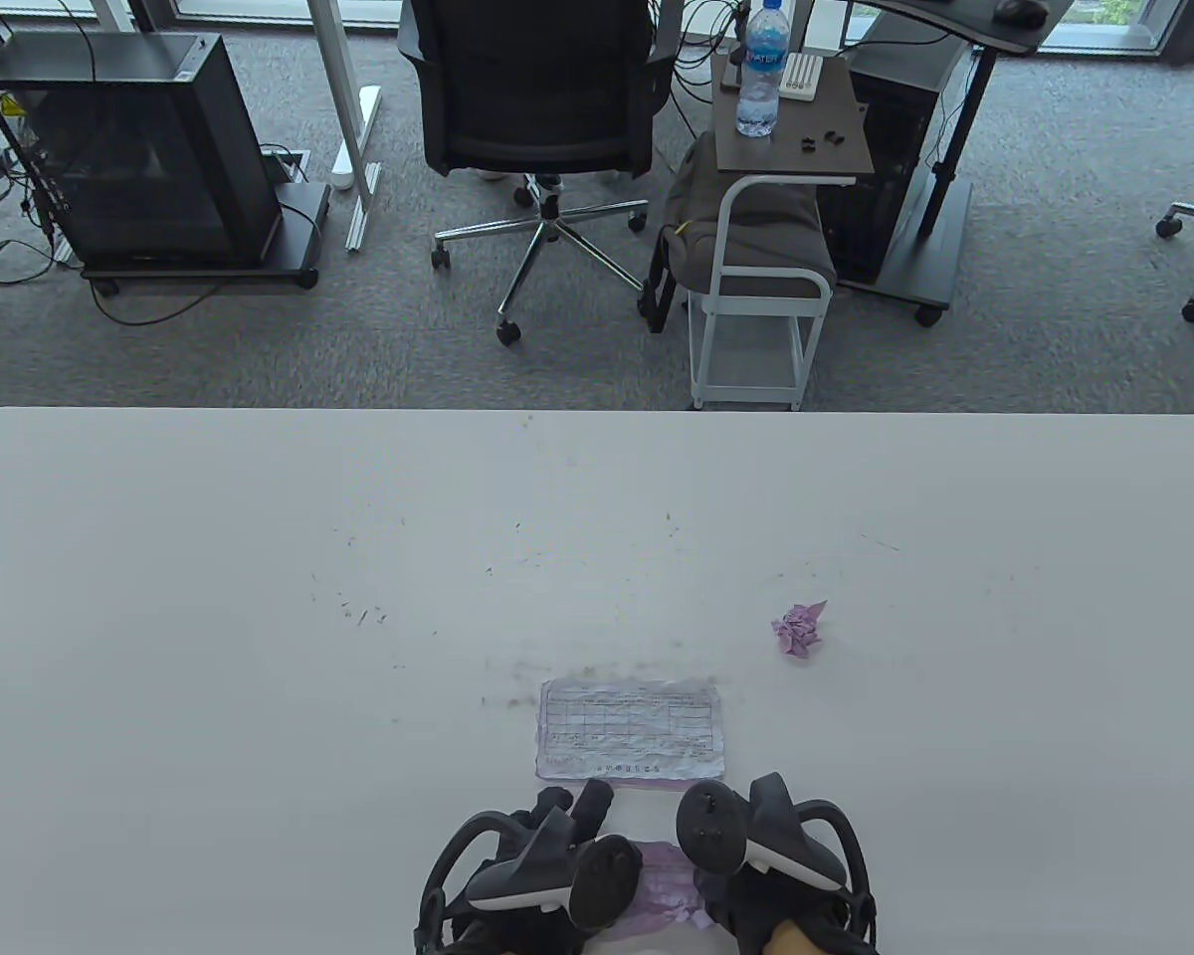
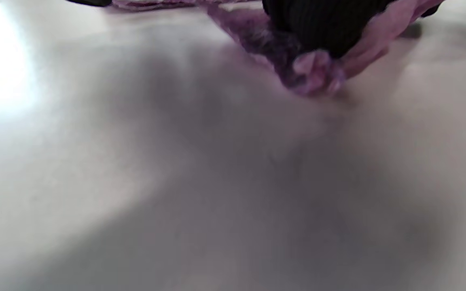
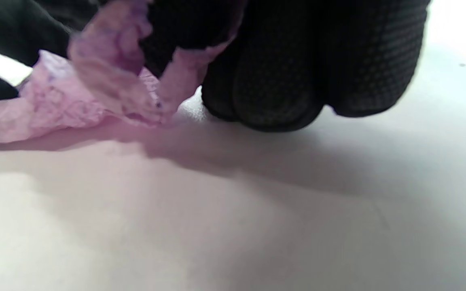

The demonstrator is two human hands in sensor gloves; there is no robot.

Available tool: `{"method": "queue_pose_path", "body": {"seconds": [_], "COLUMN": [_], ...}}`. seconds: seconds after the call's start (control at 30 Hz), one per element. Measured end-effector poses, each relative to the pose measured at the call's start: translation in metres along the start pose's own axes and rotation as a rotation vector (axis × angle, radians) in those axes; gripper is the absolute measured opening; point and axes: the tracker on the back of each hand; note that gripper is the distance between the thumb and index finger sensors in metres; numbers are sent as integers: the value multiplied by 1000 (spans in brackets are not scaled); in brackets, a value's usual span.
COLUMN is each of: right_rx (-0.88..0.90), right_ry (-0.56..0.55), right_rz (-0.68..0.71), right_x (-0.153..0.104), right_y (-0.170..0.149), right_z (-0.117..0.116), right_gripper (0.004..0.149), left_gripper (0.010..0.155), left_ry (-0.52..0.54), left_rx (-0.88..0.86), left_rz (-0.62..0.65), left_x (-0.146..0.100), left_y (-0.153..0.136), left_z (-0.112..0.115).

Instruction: Flatten crumpled invoices and stack

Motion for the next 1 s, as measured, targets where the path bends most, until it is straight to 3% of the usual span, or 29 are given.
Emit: {"method": "queue_pose_path", "body": {"seconds": [0.07, 0.23, 0.5, 0.63, 0.73, 0.8, 0.87, 0.93, 1.0], "right_rx": [12, -1, 42, -77, -124, -102, -67, 6, -46], "right_ry": [-9, 4, -9, -23, -163, -329, -357, -246, -164], "right_rz": [13, -14, -86, -162, -174, 2, 254, 456, 542], "right_x": [1, 0, -4, -5, -13, -22, -26, -26, -26], "right_y": [1, 1, -15, -14, -13, 1, 20, 44, 64], "right_z": [0, 0, 1, 3, 16, 29, 29, 18, 7], "right_gripper": [44, 49, 46, 47, 50, 45, 44, 42, 44], "left_gripper": [64, 73, 75, 75, 76, 76, 76, 76, 76], "left_ry": [-89, -167, -211, -232, -237, -245, -245, -242, -242], "left_rx": [-72, -130, -132, -167, -190, -196, -197, -214, -218], "left_rz": [-54, -125, -172, -169, -152, -151, -147, -137, -133], "left_x": [2, 0, -3, -4, -3, -2, -1, -2, -2], "left_y": [-8, -20, -21, -25, -29, -31, -32, -34, -34], "left_z": [5, 9, 5, 6, 7, 7, 7, 8, 9]}}
Point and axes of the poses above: the tracker on the back of each hand, its own y axis roughly to the thumb side, its own x axis roughly from the wrist to the fingertips, z = x × y, and after that the axes turned 1 degree about -y, right-handed
